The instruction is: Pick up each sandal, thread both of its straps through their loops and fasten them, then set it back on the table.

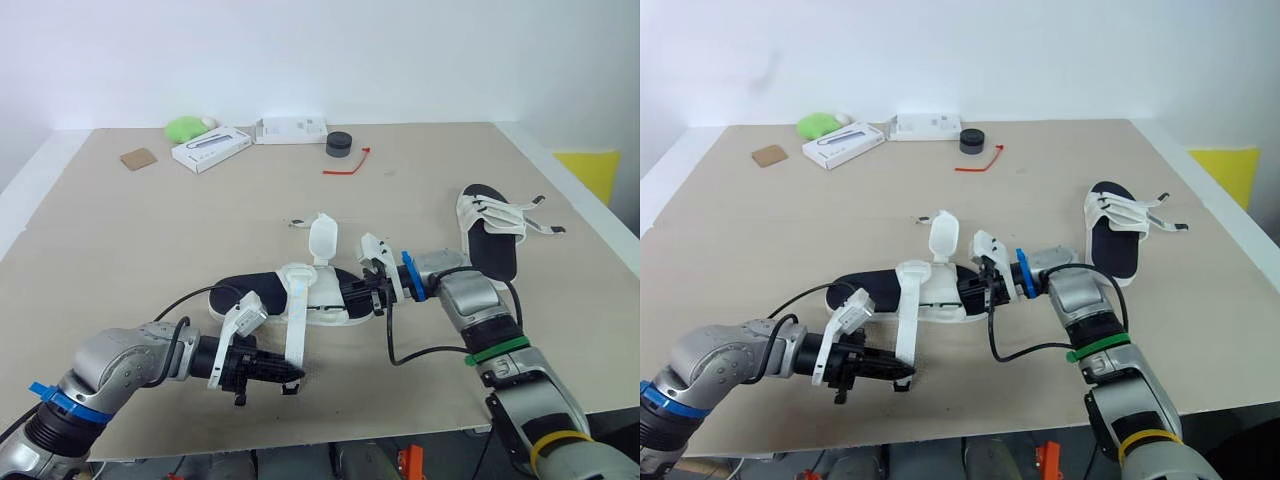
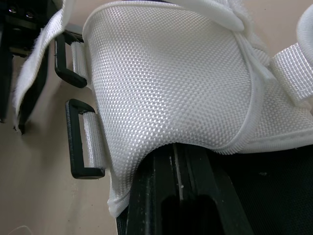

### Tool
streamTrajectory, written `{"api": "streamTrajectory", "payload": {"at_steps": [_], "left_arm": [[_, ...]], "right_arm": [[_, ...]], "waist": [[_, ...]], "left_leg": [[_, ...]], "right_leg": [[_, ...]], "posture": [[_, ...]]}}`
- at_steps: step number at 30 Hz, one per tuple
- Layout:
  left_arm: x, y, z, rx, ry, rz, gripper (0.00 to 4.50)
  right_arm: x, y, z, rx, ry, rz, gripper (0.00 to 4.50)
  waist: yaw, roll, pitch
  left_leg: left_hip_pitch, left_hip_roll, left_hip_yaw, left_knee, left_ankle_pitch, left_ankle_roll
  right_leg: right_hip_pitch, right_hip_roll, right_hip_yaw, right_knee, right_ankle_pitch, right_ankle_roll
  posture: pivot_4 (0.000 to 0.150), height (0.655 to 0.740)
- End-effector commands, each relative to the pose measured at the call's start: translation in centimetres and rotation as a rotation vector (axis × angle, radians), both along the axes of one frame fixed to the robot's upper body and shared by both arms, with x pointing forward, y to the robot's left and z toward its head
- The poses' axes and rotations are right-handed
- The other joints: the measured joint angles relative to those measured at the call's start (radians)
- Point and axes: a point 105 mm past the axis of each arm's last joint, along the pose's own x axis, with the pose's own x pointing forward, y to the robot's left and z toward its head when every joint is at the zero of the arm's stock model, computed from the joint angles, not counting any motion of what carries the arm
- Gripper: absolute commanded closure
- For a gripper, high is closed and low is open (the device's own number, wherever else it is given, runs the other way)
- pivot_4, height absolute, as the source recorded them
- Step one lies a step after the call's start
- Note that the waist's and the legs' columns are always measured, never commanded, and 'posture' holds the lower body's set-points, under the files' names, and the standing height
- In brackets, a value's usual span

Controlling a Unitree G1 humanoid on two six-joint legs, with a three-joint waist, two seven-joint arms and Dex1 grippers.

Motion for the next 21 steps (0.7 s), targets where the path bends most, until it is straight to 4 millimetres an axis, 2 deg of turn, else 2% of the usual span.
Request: {"api": "streamTrajectory", "payload": {"at_steps": [1,4,7,9,11,13,17,21], "left_arm": [[0.7,0.3,1.0,-0.011,-0.038,0.020,4.43],[0.7,0.5,1.1,0.001,-0.064,0.011,4.43],[1.1,0.7,2.8,-0.021,-0.098,0.003,4.43],[3.0,0.5,6.2,-0.129,-0.113,0.037,4.43],[4.5,0.2,9.2,-0.220,-0.111,0.055,4.43],[5.5,0.1,10.8,-0.258,-0.101,0.071,4.43],[7.1,0.3,11.8,-0.269,-0.066,0.098,4.43],[9.3,0.5,10.9,-0.229,-0.020,0.135,4.43]], "right_arm": [[-1.0,-1.1,-3.5,-0.096,0.117,-0.039,4.50],[-1.0,-1.1,-3.5,-0.094,0.117,-0.039,4.50],[-1.1,-0.9,-3.5,-0.089,0.119,-0.038,4.50],[-1.0,-0.7,-3.5,-0.084,0.120,-0.037,4.50],[-1.0,-0.6,-3.5,-0.081,0.121,-0.035,4.50],[-1.1,-0.5,-3.5,-0.079,0.121,-0.035,4.50],[-1.1,-0.3,-3.5,-0.070,0.122,-0.036,4.50],[-1.1,-0.1,-3.6,-0.063,0.123,-0.040,4.50]], "waist": [[0.000,0.000,0.000],[0.000,0.000,0.000],[0.000,0.000,0.000],[0.001,0.000,0.000],[0.005,-0.006,0.001],[0.003,-0.005,0.001],[-0.005,-0.003,0.000],[-0.005,-0.003,0.000]], "left_leg": [[0.000,0.000,0.000,0.000,0.000,0.000],[0.000,0.000,0.000,0.000,-0.001,-0.001],[0.000,0.000,0.000,0.000,-0.001,-0.002],[0.000,0.000,0.000,0.000,-0.001,-0.002],[0.000,0.000,-0.002,0.001,-0.001,-0.001],[0.000,0.000,-0.003,0.001,0.000,-0.001],[0.000,-0.001,-0.002,0.000,-0.002,-0.002],[-0.001,0.000,-0.008,-0.001,-0.003,-0.001]], "right_leg": [[0.000,0.000,0.000,0.000,0.000,0.000],[0.000,0.000,0.000,0.000,-0.001,0.000],[0.001,0.000,0.000,0.000,-0.001,0.000],[0.000,0.000,0.000,0.000,-0.001,0.000],[0.001,0.001,-0.002,0.000,-0.001,0.000],[0.001,0.001,-0.002,0.000,-0.001,0.000],[0.006,0.000,-0.002,0.000,-0.002,0.002],[0.007,0.006,-0.002,0.001,-0.001,0.005]], "posture": [[0.150,0.7400],[0.150,0.7400],[0.150,0.7400],[0.150,0.7400],[0.150,0.7400],[0.150,0.7400],[0.150,0.7400],[0.150,0.7400]]}}
